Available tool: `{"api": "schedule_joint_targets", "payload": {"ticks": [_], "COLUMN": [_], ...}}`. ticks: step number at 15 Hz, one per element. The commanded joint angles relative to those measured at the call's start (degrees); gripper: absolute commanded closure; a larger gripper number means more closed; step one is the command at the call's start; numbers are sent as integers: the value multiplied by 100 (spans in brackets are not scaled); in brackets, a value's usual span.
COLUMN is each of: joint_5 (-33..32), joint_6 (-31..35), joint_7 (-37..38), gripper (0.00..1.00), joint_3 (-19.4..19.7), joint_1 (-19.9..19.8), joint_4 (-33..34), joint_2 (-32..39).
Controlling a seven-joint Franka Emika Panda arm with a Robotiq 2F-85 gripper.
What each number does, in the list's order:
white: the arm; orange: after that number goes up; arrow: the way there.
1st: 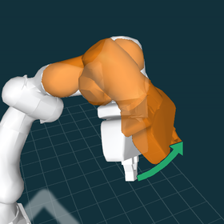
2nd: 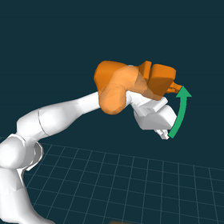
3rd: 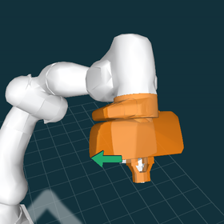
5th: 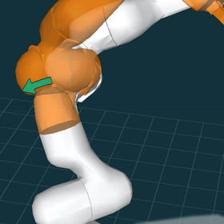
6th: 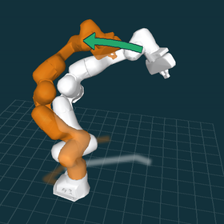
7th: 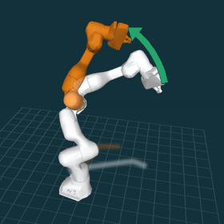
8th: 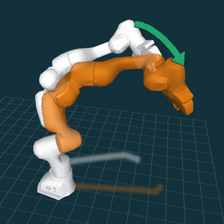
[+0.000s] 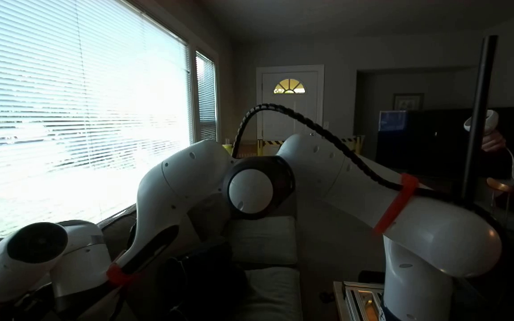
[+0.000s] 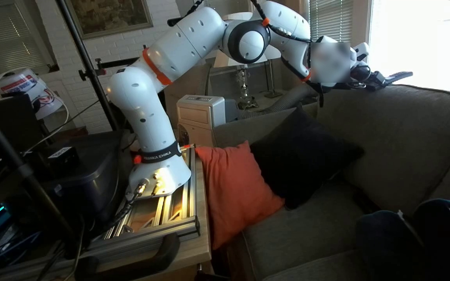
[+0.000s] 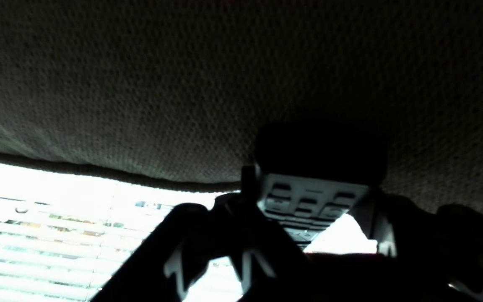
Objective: Put the remote control on the backrest of the sofa.
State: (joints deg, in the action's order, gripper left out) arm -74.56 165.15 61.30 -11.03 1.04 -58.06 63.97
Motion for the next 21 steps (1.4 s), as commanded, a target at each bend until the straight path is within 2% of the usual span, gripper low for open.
{"api": "schedule_joint_targets", "payload": {"ticks": [1,11,20,21], "joint_5": [237,180,118,672], "joint_6": [-242,-326,-934,-763], "joint_7": [-353,-246,-137,-265], "gripper": [70,70,70,70], "joint_3": [-191,-305,-298,270], "joint_1": [2,10,9,323], "joint_4": [157,-117,-880,-1003], "joint_2": [105,-171,-725,-847]}}
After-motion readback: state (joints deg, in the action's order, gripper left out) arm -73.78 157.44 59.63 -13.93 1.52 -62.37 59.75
